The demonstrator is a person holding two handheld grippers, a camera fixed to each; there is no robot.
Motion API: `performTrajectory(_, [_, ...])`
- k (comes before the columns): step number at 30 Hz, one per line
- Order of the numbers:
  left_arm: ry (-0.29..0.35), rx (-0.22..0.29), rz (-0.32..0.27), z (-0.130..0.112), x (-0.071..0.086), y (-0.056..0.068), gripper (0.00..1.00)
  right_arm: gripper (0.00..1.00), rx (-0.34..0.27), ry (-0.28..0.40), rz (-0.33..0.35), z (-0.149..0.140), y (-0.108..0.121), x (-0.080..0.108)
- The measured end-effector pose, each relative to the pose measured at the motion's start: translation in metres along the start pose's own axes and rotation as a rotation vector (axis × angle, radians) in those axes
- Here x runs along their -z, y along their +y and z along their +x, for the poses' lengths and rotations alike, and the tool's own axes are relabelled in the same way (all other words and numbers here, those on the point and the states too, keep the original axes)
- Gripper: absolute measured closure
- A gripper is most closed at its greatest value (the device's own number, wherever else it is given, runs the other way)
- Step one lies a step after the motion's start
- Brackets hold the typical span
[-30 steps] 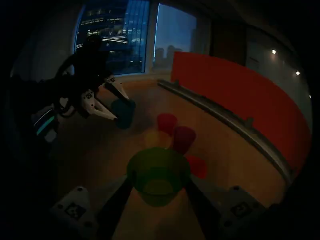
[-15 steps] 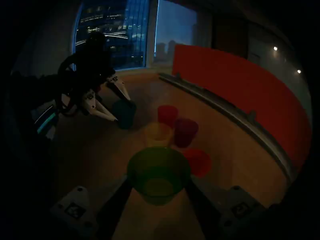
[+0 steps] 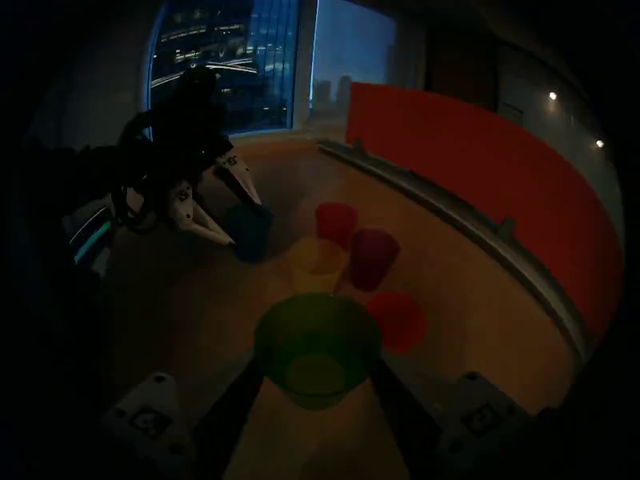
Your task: Pour water
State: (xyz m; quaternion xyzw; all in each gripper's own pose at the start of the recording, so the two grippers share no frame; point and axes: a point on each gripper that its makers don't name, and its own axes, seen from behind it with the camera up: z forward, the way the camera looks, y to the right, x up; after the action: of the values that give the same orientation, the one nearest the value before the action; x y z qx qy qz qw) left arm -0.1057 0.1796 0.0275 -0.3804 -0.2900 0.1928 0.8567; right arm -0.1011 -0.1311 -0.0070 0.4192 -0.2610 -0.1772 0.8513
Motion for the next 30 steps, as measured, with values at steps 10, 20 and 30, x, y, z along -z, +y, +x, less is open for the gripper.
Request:
performTrajectory(10, [-0.019, 0.005, -0.004, -0.012, -0.006, 0.0, 0.13, 0.0, 0.002, -0.006, -0.001, -0.002, 0.001, -0.004])
performTrajectory(20, [-0.042, 0.014, -0.012, -0.022, -0.004, 0.0, 0.13, 0.0, 0.004, -0.007, -0.002, -0.002, 0.0, -0.007])
performTrajectory(30, [-0.066, 0.009, -0.02, -0.029, -0.003, 0.004, 0.13, 0.0, -0.001, -0.003, -0.002, -0.002, -0.001, -0.007])
